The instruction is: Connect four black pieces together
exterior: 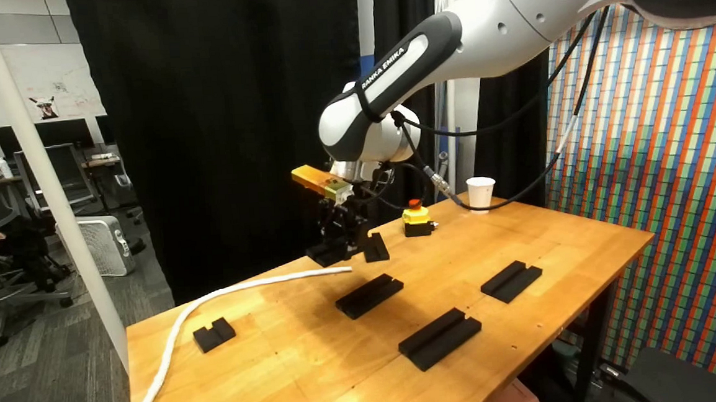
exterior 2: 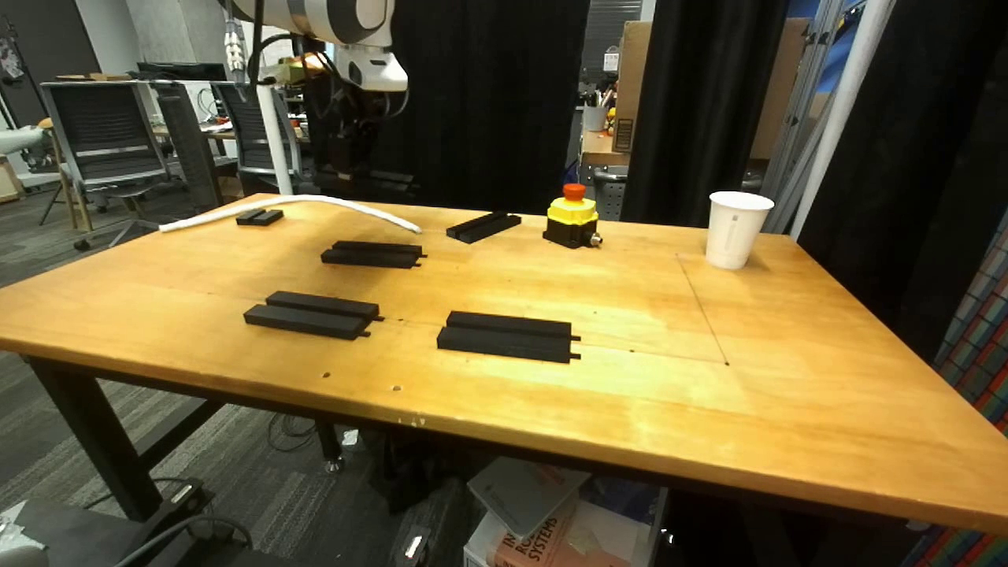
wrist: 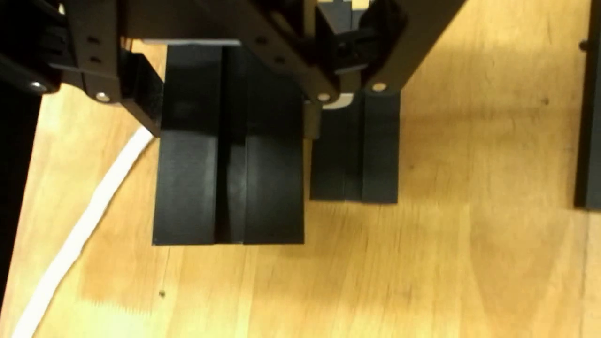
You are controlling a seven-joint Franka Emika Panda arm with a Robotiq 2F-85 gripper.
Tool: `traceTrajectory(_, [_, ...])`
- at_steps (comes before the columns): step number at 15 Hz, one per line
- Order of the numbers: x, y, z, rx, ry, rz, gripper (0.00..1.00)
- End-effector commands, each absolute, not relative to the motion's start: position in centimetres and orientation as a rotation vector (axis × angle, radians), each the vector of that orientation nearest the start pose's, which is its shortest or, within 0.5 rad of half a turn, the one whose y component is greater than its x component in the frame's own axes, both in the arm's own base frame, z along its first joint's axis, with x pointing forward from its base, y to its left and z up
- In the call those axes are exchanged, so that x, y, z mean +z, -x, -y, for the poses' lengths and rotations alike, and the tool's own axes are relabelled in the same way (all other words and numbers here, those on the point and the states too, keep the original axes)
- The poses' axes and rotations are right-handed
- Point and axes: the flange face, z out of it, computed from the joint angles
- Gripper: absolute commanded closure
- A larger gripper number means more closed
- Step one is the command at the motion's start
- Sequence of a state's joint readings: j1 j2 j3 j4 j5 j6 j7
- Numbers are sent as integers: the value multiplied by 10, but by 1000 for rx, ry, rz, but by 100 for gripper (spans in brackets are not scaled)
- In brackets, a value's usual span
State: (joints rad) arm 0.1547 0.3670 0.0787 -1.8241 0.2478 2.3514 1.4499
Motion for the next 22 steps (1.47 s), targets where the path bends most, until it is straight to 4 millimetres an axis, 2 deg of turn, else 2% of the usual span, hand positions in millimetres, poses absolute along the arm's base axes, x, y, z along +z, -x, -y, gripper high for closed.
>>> traceTrajectory(1, [352, -656, -197, 178, 2228, -1739, 55])
traceTrajectory(6, [336, -662, -245, 184, 2260, -1687, 55])
traceTrajectory(11, [327, -655, -299, 190, 2235, -1698, 55])
traceTrajectory(13, [323, -652, -314, 195, 2212, -1724, 55])
traceTrajectory(17, [316, -647, -323, 223, 2146, -1787, 55])
traceTrajectory(22, [302, -649, -315, 279, 2074, -1842, 55])
